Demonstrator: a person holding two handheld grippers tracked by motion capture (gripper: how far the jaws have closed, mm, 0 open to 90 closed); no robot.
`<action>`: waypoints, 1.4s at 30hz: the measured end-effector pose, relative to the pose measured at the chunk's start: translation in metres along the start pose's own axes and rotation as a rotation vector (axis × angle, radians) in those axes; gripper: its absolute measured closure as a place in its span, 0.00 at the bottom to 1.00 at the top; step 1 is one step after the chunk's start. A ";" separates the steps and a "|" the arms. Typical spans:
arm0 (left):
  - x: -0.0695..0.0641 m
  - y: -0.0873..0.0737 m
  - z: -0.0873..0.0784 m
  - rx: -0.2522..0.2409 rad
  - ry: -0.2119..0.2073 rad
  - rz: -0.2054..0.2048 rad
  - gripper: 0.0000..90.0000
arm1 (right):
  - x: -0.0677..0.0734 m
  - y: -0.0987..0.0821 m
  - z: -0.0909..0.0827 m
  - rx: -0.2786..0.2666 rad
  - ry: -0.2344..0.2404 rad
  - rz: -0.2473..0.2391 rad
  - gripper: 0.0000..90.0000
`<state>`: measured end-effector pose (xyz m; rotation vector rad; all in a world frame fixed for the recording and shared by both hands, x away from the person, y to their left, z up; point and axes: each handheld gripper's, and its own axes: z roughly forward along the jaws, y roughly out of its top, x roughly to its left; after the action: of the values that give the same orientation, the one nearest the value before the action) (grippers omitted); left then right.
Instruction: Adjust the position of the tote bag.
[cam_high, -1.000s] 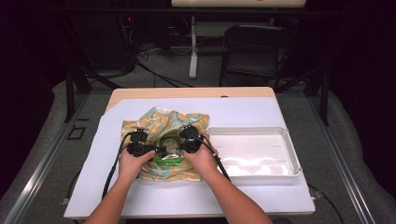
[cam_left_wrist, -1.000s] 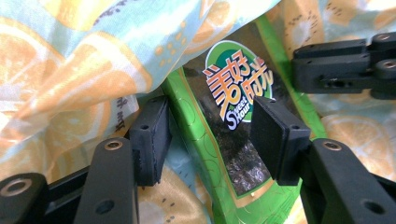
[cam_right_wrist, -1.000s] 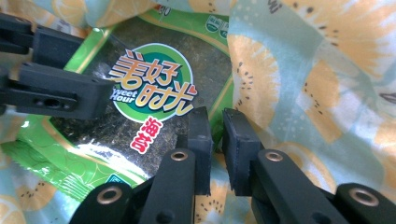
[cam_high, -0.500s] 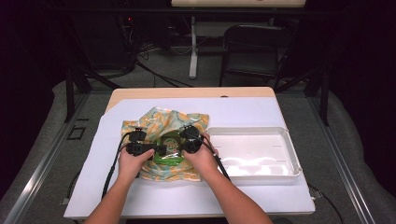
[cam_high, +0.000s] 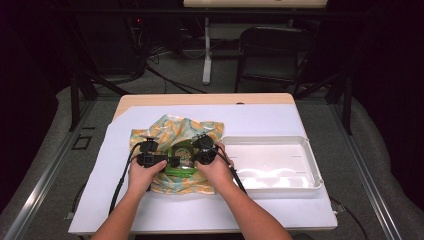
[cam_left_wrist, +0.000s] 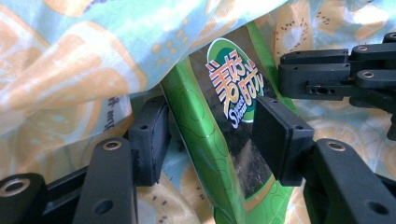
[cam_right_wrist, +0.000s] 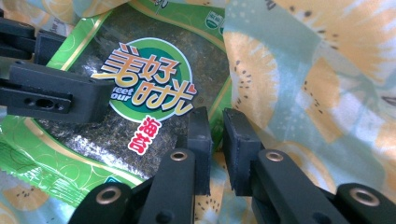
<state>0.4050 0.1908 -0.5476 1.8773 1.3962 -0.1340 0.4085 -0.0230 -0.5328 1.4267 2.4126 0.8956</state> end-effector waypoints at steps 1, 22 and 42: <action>0.000 0.000 0.000 -0.004 -0.012 -0.011 0.52 | 0.001 -0.001 0.001 -0.013 -0.004 0.009 0.91; -0.002 0.000 -0.009 -0.065 -0.070 -0.059 0.69 | -0.004 -0.002 -0.003 0.005 -0.003 -0.007 0.84; -0.010 0.000 -0.016 -0.104 -0.082 -0.079 0.77 | 0.004 -0.011 -0.052 -0.183 0.070 -0.117 0.71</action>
<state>0.3955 0.1936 -0.5312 1.7136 1.3952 -0.1723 0.3745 -0.0447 -0.4974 1.1962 2.3640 1.1212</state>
